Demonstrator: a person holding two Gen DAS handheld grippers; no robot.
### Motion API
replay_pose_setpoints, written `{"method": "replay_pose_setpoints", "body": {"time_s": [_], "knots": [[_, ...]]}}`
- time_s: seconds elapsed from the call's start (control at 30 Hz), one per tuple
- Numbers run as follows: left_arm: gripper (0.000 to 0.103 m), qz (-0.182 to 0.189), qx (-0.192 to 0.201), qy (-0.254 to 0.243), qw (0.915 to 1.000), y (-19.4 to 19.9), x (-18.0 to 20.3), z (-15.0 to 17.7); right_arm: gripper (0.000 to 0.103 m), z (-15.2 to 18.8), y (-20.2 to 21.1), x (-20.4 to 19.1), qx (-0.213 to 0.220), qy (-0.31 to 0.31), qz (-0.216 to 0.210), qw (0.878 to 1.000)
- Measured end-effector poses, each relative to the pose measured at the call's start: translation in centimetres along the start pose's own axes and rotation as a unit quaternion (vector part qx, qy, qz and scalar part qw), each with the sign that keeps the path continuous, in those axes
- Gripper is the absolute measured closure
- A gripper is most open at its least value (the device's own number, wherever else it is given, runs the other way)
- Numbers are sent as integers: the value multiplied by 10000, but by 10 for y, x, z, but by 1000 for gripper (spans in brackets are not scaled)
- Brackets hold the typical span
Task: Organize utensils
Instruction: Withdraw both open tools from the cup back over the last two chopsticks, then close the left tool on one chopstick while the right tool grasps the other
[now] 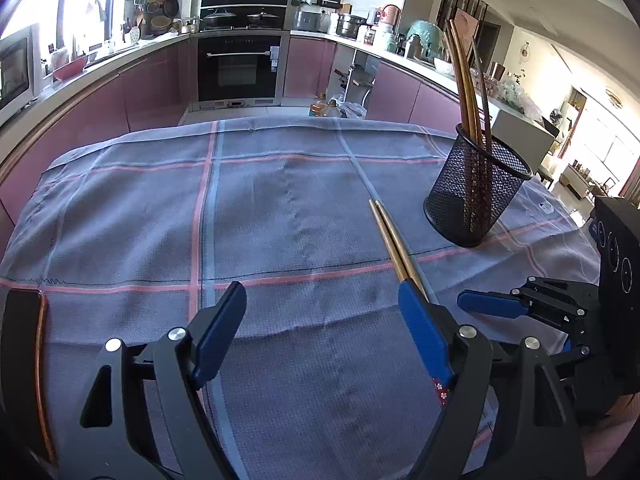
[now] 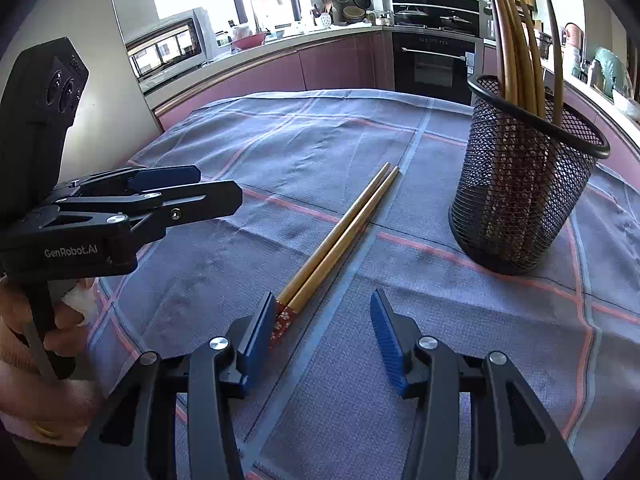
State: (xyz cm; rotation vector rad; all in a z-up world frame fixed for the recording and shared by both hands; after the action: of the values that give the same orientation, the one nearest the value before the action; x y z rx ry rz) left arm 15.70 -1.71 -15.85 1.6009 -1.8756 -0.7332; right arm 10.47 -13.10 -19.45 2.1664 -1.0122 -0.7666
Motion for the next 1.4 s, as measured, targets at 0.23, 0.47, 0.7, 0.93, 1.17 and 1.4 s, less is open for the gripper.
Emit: {"method": "replay_pose_setpoints", "body": {"time_s": [0.23, 0.47, 0.7, 0.93, 1.17, 1.4], "knots": [[27, 100, -42, -107, 9999, -1, 8, 4, 66, 3, 3, 5, -16, -124, -17, 9999], [30, 249, -183, -492, 9983, -7, 32, 15, 69, 8, 9, 16, -64, -375, -116, 9992], [41, 378, -381, -842, 9950, -15, 52, 27, 69, 6, 8, 20, -65, -436, -124, 9990], [56, 381, -556, -970, 9930, -21, 59, 36, 69, 0, 4, 21, -99, -396, -118, 9991], [56, 450, -583, -917, 9931, -22, 59, 35, 73, -15, -6, 25, -83, -337, -10, 9994], [61, 493, -610, -888, 9930, -24, 61, 33, 85, -20, -10, 35, -71, -396, 57, 9992]]}}
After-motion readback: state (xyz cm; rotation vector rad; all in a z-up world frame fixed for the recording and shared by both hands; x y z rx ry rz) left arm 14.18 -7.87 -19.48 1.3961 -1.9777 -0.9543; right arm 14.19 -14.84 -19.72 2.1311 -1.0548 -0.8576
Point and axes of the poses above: each gripper's, at about its wrist camera, not at the fingertips, and y roughly against the way its jaws point, x to its right, z to its underside, the point moved 8 cm from there along -y, roughly the way its jaws point, and after that the axes turned 7 degrees about -z, right-handed, at the moved point
